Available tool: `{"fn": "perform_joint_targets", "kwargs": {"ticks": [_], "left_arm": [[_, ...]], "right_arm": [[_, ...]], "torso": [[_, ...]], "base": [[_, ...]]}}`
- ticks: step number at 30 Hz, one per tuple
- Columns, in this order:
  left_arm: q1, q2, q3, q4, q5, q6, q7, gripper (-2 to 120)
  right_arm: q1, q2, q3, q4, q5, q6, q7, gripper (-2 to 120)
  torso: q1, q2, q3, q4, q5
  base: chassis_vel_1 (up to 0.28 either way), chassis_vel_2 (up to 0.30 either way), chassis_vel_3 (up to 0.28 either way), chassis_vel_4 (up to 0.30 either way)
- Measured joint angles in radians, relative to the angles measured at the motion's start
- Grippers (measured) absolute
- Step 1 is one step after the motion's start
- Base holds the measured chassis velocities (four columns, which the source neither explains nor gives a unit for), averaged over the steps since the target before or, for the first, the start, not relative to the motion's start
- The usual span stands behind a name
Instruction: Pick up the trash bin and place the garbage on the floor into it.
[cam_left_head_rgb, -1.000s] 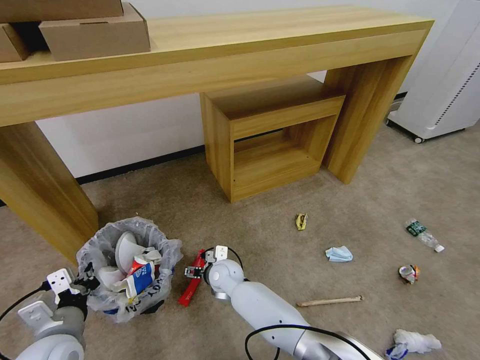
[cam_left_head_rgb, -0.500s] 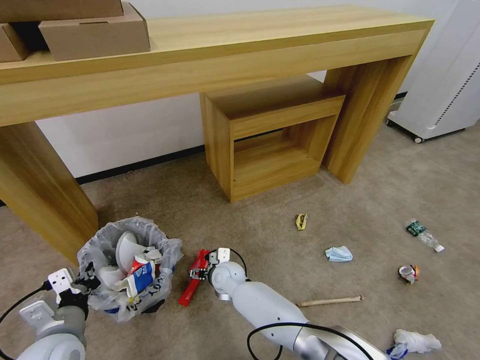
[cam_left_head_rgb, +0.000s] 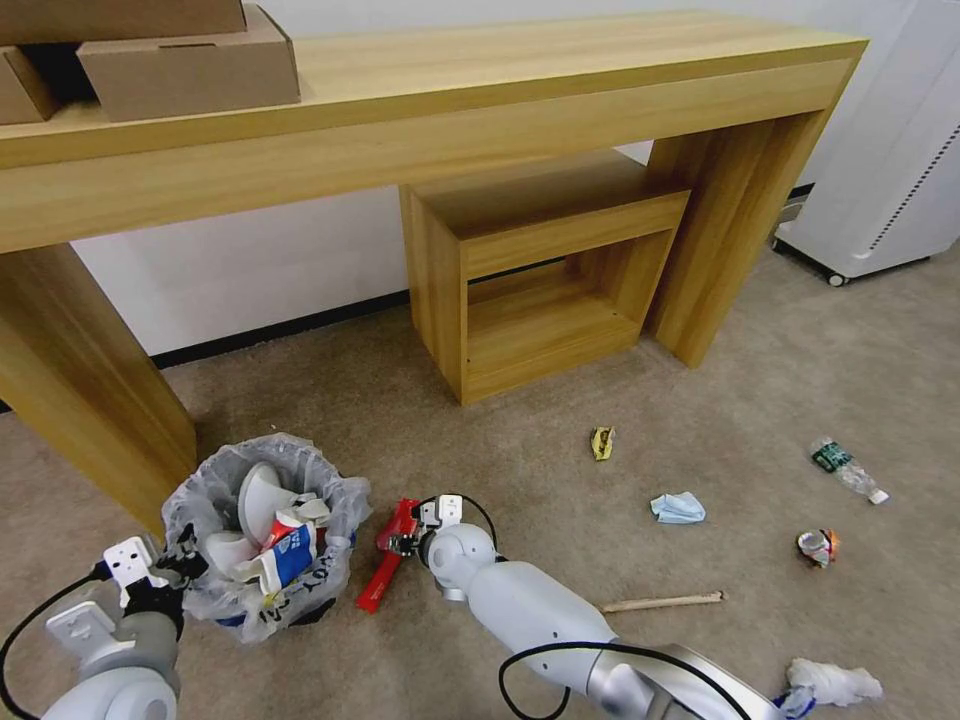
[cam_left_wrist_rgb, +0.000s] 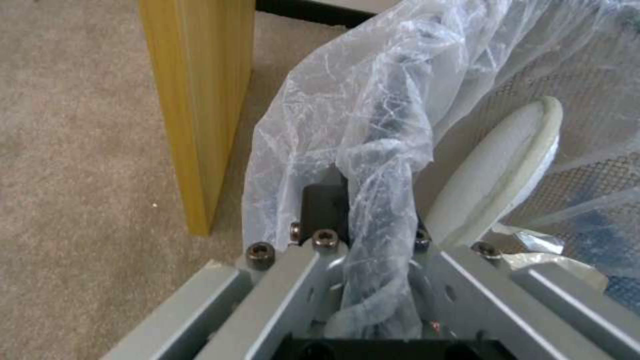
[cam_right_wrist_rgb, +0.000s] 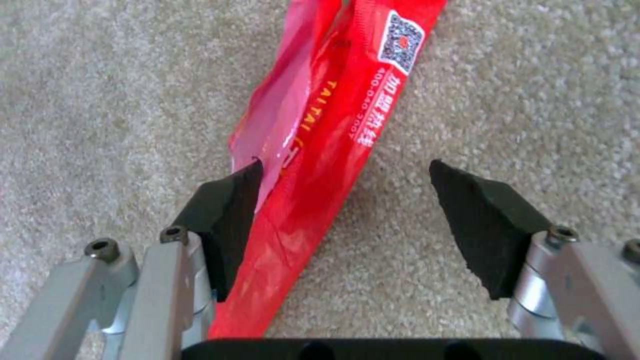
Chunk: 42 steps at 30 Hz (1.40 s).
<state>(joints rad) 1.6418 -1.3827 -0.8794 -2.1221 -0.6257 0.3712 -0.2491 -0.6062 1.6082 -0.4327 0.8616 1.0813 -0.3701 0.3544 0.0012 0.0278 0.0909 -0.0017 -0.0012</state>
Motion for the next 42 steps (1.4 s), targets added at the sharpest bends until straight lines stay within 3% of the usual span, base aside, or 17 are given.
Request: {"fn": "perform_joint_targets", "kwargs": {"ticks": [4,14,20,22,25,42], "left_arm": [[0.005,0.001,0.000,-0.005,0.000,-0.006,0.006,1],[0.010,-0.002,0.004,-0.011,0.000,-0.017,0.023,1],[0.012,-0.002,0.004,-0.011,0.001,-0.023,0.028,1],[0.012,-0.001,0.004,-0.008,0.001,-0.027,0.030,1],[0.011,-0.001,0.004,-0.005,0.001,-0.029,0.030,1],[-0.002,0.000,0.006,0.018,0.000,-0.031,0.031,1]], "right_arm": [[0.001,0.000,-0.006,-0.014,-0.019,0.013,-0.028,65],[-0.001,0.000,-0.016,-0.023,-0.048,0.035,-0.060,30],[-0.003,0.000,-0.021,-0.029,-0.061,0.044,-0.067,21],[-0.005,0.000,-0.021,-0.032,-0.071,0.050,-0.070,9],[-0.007,0.000,-0.021,-0.034,-0.074,0.053,-0.071,1],[-0.016,0.000,-0.017,-0.008,-0.082,0.085,-0.104,0]], "torso": [[0.000,0.000,0.000,0.0000,0.0000],[0.000,0.000,0.000,0.0000,0.0000],[0.000,0.000,0.000,0.0000,0.0000],[0.000,0.000,0.000,0.0000,0.0000],[0.000,0.000,0.000,0.0000,0.0000],[0.000,0.000,0.000,0.0000,0.0000]], "base": [[0.000,0.000,0.000,0.000],[0.000,0.000,0.000,0.000],[0.000,0.000,0.000,0.000],[0.000,0.000,0.000,0.000],[0.000,0.000,0.000,0.000],[0.000,0.000,0.000,0.000]]}}
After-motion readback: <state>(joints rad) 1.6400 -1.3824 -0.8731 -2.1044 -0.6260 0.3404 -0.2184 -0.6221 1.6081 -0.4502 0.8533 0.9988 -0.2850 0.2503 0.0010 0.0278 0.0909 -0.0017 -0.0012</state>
